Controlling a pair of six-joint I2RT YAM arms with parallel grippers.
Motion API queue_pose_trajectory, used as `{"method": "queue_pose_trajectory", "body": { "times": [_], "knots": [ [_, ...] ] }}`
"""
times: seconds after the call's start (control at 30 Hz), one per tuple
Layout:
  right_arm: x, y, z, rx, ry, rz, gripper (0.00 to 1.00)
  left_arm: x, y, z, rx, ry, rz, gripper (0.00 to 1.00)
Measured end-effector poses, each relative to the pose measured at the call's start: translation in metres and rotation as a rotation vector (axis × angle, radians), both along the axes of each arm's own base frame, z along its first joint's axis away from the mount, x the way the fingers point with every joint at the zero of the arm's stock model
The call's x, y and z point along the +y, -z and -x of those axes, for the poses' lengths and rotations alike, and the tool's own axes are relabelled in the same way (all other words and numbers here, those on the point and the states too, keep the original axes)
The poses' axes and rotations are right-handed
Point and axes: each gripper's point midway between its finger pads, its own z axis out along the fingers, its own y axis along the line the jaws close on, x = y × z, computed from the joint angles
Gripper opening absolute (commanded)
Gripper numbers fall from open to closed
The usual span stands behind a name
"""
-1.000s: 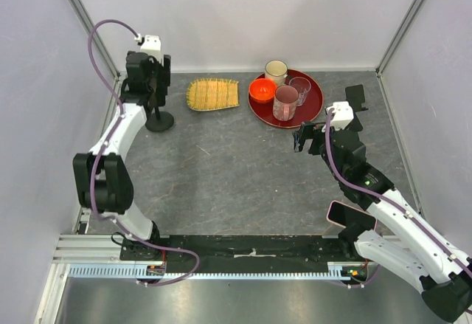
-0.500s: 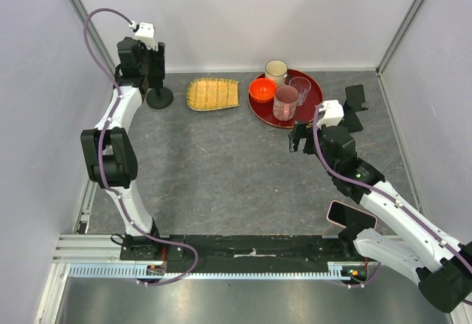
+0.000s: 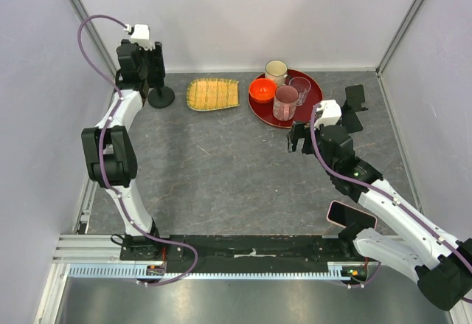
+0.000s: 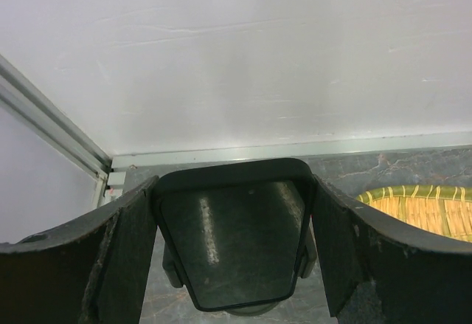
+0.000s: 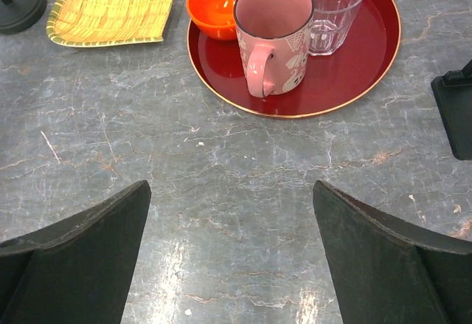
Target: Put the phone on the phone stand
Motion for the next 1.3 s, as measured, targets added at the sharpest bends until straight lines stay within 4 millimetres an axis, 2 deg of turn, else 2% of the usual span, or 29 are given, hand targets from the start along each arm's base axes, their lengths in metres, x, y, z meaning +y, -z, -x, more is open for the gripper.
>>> {"method": "queue_pose_trajectory", "body": {
  "times": [0.27, 0.8, 1.27, 1.3],
  "knots": [
    [0.001, -0.001, 0.0, -0.002, -0.007, -0.005, 0.98, 0.004, 0.005, 0.019, -0.035, -0.038, 0.055, 0.02],
    [0.002, -0.002, 0.001, -0.004, -0.01, -0.011, 0.98, 0.008, 0.004, 0.022, -0.098, -0.035, 0.149, 0.02],
    [0.003, -0.002, 0.001, -0.003, -0.013, -0.012, 0.98, -0.013, 0.006, 0.025, -0.07, 0.186, -0.018, 0.02],
    [0.003, -0.002, 0.001, -0.002, -0.014, -0.012, 0.98, -0.013, 0.006, 0.025, -0.07, 0.193, -0.019, 0.05]
  ]
}}
